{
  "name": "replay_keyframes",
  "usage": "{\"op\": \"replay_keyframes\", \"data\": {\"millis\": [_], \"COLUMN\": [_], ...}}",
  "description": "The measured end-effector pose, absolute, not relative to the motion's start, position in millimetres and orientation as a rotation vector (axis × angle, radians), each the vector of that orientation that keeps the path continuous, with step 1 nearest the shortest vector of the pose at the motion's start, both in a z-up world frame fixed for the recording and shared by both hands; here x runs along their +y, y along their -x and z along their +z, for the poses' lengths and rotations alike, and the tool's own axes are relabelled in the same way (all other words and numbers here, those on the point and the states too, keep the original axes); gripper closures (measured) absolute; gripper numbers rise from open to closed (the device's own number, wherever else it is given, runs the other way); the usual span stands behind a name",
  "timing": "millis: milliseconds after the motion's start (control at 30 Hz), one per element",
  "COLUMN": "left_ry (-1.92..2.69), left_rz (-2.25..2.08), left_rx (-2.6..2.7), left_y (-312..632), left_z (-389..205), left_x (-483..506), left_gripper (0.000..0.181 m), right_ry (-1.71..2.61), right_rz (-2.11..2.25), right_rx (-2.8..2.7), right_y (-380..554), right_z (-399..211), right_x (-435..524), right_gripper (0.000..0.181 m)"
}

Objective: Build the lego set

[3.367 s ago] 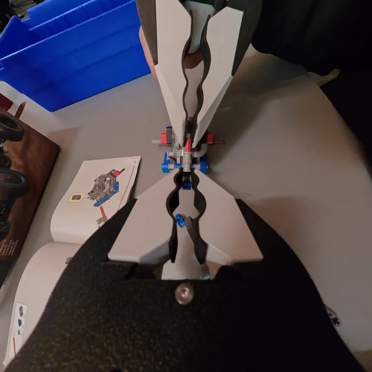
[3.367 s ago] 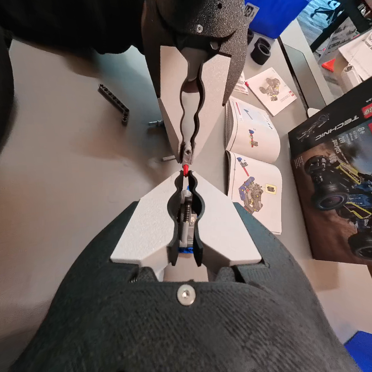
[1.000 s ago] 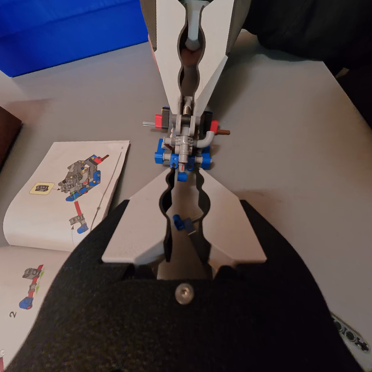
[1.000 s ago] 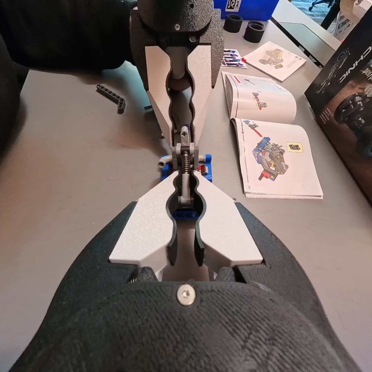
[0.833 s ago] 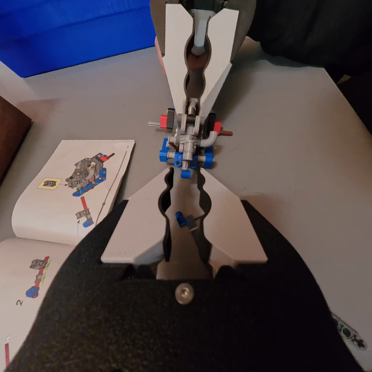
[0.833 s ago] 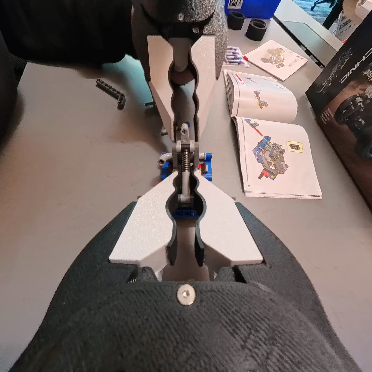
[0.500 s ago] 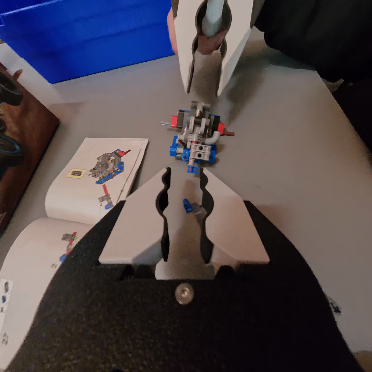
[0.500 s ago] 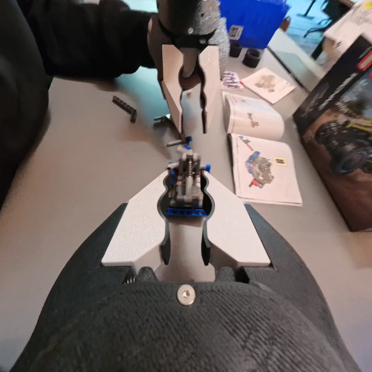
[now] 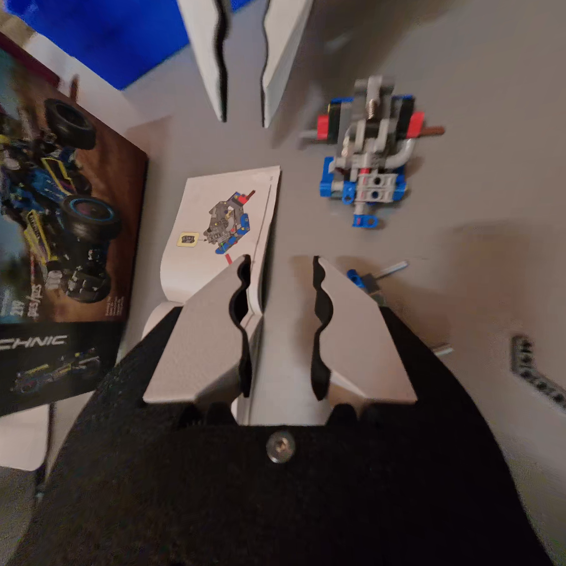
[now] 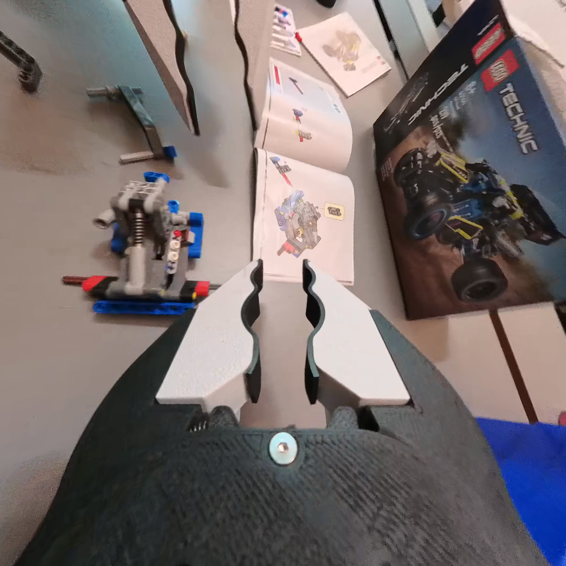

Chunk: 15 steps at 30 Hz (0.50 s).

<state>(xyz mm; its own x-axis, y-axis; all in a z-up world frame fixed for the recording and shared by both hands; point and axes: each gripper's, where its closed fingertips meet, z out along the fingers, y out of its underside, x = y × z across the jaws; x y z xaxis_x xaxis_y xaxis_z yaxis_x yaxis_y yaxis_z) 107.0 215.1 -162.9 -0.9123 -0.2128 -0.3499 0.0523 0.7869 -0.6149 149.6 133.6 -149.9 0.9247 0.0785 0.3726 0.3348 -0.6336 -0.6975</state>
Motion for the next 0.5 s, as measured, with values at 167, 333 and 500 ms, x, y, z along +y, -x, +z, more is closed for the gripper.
{"op": "replay_keyframes", "data": {"millis": [167, 333, 500], "left_ry": [0.151, 0.180, 0.240], "left_rz": [-0.777, -0.711, -0.784], "left_rx": [2.755, 2.727, 2.663], "left_y": [-126.8, -140.6, -144.1], "left_z": [-191.3, -197.2, -183.5], "left_x": [206.5, 208.9, 206.0], "left_gripper": [0.140, 0.179, 0.181], "right_ry": [2.321, 2.420, 2.444], "right_rz": [-0.227, -0.128, -0.098], "right_rx": [-0.373, -0.430, -0.487], "right_y": [-155.0, -154.3, -154.0], "right_z": [-162.9, -186.0, -197.0], "right_x": [154.3, 158.4, 158.8], "right_gripper": [0.145, 0.140, 0.144]}}
